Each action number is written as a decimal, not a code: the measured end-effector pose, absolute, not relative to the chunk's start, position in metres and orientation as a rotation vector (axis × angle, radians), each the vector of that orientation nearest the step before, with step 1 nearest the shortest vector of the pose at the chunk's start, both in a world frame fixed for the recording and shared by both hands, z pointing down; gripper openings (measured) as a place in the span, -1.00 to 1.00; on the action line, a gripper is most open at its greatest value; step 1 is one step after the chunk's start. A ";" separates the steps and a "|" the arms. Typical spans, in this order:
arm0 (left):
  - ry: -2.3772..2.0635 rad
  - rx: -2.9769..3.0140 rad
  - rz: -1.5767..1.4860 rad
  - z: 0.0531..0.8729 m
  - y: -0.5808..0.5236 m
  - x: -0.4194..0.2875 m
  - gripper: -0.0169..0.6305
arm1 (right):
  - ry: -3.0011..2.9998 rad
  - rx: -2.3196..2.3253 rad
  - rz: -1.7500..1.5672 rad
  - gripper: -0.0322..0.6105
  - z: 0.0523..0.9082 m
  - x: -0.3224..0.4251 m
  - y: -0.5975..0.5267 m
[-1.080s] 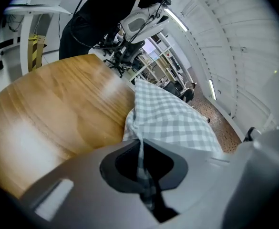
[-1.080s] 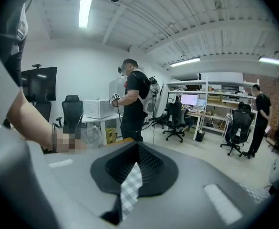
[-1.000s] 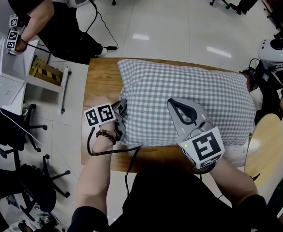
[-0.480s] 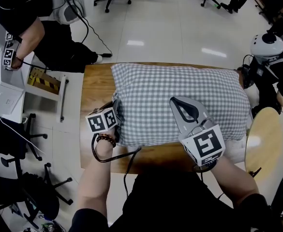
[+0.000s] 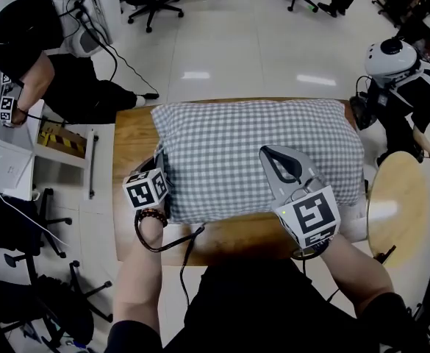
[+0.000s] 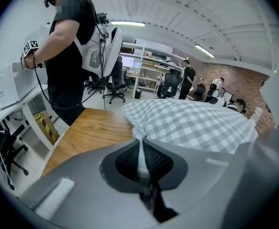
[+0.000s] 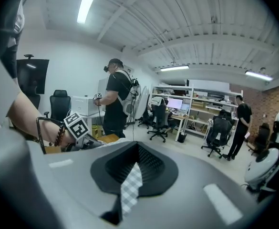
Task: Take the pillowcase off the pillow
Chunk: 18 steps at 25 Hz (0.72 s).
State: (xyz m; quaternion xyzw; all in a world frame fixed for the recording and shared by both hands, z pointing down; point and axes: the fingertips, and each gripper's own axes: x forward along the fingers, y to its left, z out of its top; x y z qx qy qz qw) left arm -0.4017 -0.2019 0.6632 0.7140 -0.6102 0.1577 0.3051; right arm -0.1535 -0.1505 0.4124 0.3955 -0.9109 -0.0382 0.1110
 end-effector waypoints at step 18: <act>-1.761 1.747 0.423 0.660 -0.198 -0.396 -0.93 | -2.448 1.384 -0.052 -0.89 0.467 0.057 -0.174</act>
